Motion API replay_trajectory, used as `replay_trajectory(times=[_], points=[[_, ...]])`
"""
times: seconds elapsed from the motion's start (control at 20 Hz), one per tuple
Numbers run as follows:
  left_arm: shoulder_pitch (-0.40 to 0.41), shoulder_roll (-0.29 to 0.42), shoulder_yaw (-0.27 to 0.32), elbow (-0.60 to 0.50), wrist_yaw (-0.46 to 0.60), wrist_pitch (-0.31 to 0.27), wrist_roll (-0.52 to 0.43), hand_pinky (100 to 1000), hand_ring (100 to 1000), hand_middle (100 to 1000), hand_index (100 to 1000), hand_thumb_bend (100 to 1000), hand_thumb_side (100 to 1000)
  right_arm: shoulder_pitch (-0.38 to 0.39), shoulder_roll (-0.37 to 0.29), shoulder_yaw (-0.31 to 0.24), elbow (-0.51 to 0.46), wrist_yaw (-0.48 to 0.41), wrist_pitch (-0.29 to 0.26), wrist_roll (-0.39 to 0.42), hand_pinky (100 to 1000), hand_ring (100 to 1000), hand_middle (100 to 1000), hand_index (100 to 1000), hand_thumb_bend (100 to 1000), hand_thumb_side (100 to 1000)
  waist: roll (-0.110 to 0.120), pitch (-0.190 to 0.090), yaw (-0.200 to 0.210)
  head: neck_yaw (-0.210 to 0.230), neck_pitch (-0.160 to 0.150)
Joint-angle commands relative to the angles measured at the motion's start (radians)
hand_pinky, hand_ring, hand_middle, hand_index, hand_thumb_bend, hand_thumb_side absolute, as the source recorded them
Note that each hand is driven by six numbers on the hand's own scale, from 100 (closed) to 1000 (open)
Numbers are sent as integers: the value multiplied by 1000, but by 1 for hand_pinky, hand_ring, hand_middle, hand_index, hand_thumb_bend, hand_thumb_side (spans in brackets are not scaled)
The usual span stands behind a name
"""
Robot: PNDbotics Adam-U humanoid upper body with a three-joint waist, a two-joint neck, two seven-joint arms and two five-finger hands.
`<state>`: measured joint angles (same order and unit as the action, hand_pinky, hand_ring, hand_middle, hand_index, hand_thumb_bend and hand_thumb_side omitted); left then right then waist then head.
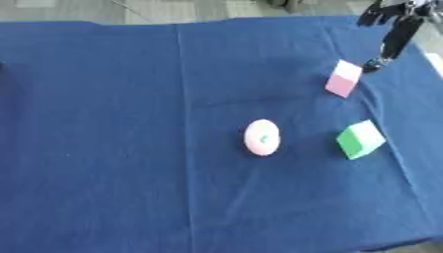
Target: Pick up the objects with one hand, pass them to the other hand, and then place them into the box on the other side of the table.
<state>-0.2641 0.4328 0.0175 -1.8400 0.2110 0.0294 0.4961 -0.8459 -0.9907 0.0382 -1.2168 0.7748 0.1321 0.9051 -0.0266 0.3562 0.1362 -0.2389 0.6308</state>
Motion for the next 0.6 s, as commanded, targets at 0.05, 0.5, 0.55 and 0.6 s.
replay_trajectory(times=[0.05,0.5,0.55,0.6], points=[[-6,32,5,-16,4,1,-1,709,834,757,872,193,919,-23,-17,-4,16,30,-6,2,946,966,908,915,533,100,-1,-25,-1,-2,-4],[-8,29,5,-18,5,-1,1,709,833,755,871,194,918,-34,14,0,79,51,5,2,938,957,904,923,549,115,0,-19,6,-5,-10],[-8,28,6,-18,5,-1,2,709,833,755,871,194,918,-35,17,-2,86,52,10,2,937,956,903,923,551,122,1,-18,7,-5,-11],[-8,28,6,-19,5,-1,2,709,833,755,871,193,918,-36,21,-3,92,56,14,2,936,954,902,924,552,129,1,-18,8,-5,-13]])
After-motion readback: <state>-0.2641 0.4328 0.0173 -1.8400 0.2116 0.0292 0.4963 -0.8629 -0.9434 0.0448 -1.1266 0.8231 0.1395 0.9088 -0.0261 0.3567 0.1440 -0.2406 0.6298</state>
